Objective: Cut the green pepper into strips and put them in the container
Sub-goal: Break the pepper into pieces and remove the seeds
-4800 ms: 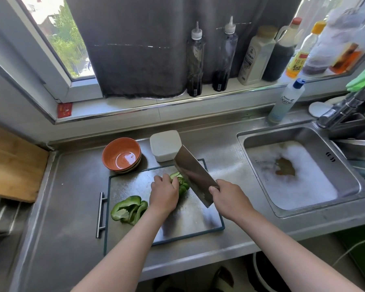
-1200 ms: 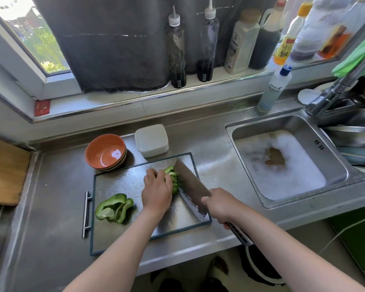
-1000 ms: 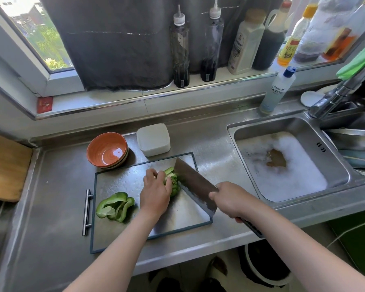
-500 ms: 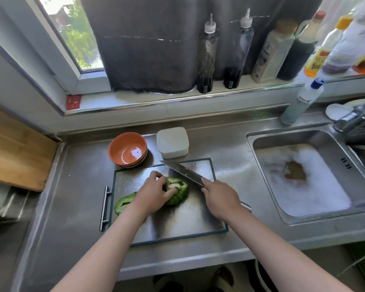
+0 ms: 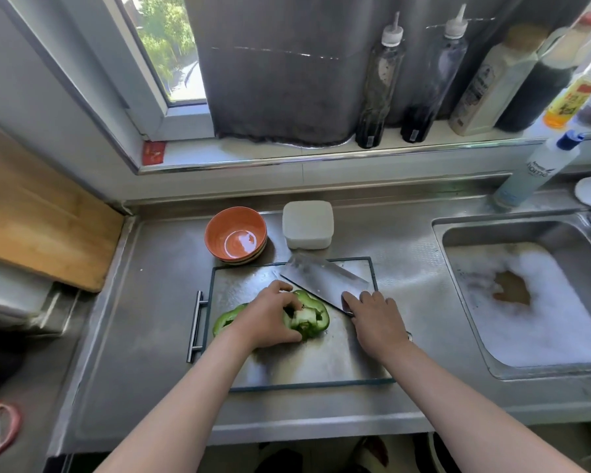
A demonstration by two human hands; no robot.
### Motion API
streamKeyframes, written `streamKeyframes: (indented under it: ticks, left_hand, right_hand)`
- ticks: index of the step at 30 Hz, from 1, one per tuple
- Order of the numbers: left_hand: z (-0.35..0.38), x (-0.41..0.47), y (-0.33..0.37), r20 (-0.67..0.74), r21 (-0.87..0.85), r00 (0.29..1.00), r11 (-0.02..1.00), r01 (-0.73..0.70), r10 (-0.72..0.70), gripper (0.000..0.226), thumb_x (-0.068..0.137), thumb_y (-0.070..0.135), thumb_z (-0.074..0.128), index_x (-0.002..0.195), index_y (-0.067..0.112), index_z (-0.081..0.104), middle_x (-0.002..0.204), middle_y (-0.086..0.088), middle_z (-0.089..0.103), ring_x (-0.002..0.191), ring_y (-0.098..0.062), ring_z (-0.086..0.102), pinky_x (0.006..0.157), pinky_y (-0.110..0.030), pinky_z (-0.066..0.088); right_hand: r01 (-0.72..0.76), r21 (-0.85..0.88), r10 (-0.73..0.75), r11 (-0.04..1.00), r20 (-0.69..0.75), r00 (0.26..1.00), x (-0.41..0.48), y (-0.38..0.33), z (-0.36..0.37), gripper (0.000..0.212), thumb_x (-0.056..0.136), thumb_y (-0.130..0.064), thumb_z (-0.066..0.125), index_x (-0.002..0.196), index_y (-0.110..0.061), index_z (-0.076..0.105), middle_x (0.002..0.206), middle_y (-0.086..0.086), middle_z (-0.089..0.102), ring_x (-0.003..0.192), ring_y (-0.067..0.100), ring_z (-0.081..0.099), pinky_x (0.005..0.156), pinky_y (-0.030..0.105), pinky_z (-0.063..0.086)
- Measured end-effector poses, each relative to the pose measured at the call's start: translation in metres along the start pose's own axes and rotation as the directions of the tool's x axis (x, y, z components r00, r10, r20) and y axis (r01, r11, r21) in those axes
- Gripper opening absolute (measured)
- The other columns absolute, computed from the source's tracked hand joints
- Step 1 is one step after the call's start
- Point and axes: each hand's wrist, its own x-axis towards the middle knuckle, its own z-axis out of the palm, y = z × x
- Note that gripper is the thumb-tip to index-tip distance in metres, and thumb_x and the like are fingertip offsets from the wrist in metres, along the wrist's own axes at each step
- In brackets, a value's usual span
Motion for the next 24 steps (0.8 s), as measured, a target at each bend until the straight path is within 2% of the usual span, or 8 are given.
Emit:
streamKeyframes:
  ticks: [3,5,7,9,12,17,20,24]
  left_hand:
    - [-0.005,0.0,-0.005,0.0,-0.046,1.0,0.999,-0.006,0.006,0.041,0.065,0.035,0.086,0.1,0.031,0.067,0.134,0.01,0.043,0.121,-0.003,0.045,0.092,-0.016,0.034]
    - [-0.01,0.002,-0.009,0.0,-0.054,1.0,0.998,0.009,-0.009,0.043,0.063,0.034,0.089,0.1,0.028,0.07,0.13,0.012,0.048,0.114,-0.002,0.048,0.087,-0.013,0.034]
    - [-0.015,0.004,-0.013,0.009,-0.055,1.0,0.998,0.016,-0.016,0.049,0.059,0.036,0.092,0.1,0.027,0.067,0.12,0.014,0.054,0.103,-0.005,0.052,0.079,-0.011,0.036]
    - [-0.02,0.004,-0.016,0.04,-0.034,0.999,0.999,0.024,-0.023,0.062,0.055,0.037,0.094,0.106,0.028,0.06,0.109,0.014,0.056,0.097,-0.008,0.054,0.075,-0.014,0.039]
    - [-0.024,0.001,-0.016,0.105,0.02,0.994,1.0,-0.001,-0.001,0.074,0.052,0.031,0.095,0.112,0.023,0.054,0.111,0.007,0.054,0.098,-0.01,0.051,0.078,-0.02,0.042]
    - [-0.021,-0.003,-0.025,0.042,-0.07,0.999,0.997,-0.022,0.025,0.075,0.057,0.024,0.09,0.119,0.023,0.047,0.116,0.009,0.041,0.097,-0.01,0.047,0.068,-0.009,0.037]
    - [-0.018,-0.001,-0.028,-0.043,-0.207,0.999,0.978,-0.02,0.011,0.072,0.064,0.023,0.084,0.127,0.025,0.049,0.12,0.008,0.047,0.106,-0.008,0.049,0.078,-0.005,0.037]
    - [-0.018,0.007,-0.032,-0.057,-0.363,0.997,0.931,0.019,-0.042,0.087,0.065,0.022,0.086,0.141,0.026,0.044,0.136,0.006,0.048,0.126,-0.009,0.047,0.104,-0.021,0.04]
  right_hand:
    - [0.028,0.089,-0.026,0.996,-0.029,0.999,0.008,-0.01,-0.019,0.041,0.097,-0.015,0.045,0.136,-0.027,0.05,0.132,0.003,0.052,0.117,0.027,0.052,0.09,0.038,0.04]
    - [0.142,0.322,-0.102,0.936,-0.14,0.985,0.011,-0.022,-0.037,0.041,0.095,-0.019,0.053,0.135,-0.026,0.057,0.127,-0.001,0.054,0.115,0.023,0.055,0.085,0.032,0.042]
    - [0.303,0.354,-0.261,0.885,-0.161,0.952,0.015,-0.04,-0.054,0.038,0.089,-0.027,0.061,0.127,-0.027,0.063,0.116,-0.004,0.053,0.104,0.02,0.057,0.078,0.031,0.044]
    - [0.371,0.29,-0.383,0.882,-0.016,0.923,0.017,-0.059,-0.061,0.046,0.085,-0.037,0.066,0.13,-0.03,0.06,0.114,-0.003,0.05,0.098,0.019,0.057,0.078,0.033,0.047]
    - [0.404,0.033,-0.402,0.914,0.195,0.895,0.025,-0.079,-0.06,0.052,0.085,-0.044,0.069,0.133,-0.028,0.056,0.119,0.004,0.049,0.1,0.026,0.059,0.08,0.036,0.049]
    - [0.404,-0.166,-0.355,0.9,0.262,0.898,0.037,-0.099,-0.058,0.038,0.091,-0.045,0.062,0.122,-0.023,0.064,0.118,0.008,0.051,0.096,0.03,0.063,0.071,0.035,0.046]
    - [0.376,-0.117,-0.327,0.919,0.305,0.895,0.045,-0.099,-0.06,0.035,0.093,-0.041,0.062,0.12,-0.018,0.064,0.119,0.009,0.051,0.097,0.03,0.062,0.071,0.034,0.045]
    - [0.25,0.172,-0.288,0.953,0.253,0.924,0.053,-0.084,-0.067,0.025,0.096,-0.031,0.064,0.107,-0.009,0.064,0.107,0.008,0.049,0.094,0.028,0.055,0.074,0.032,0.037]
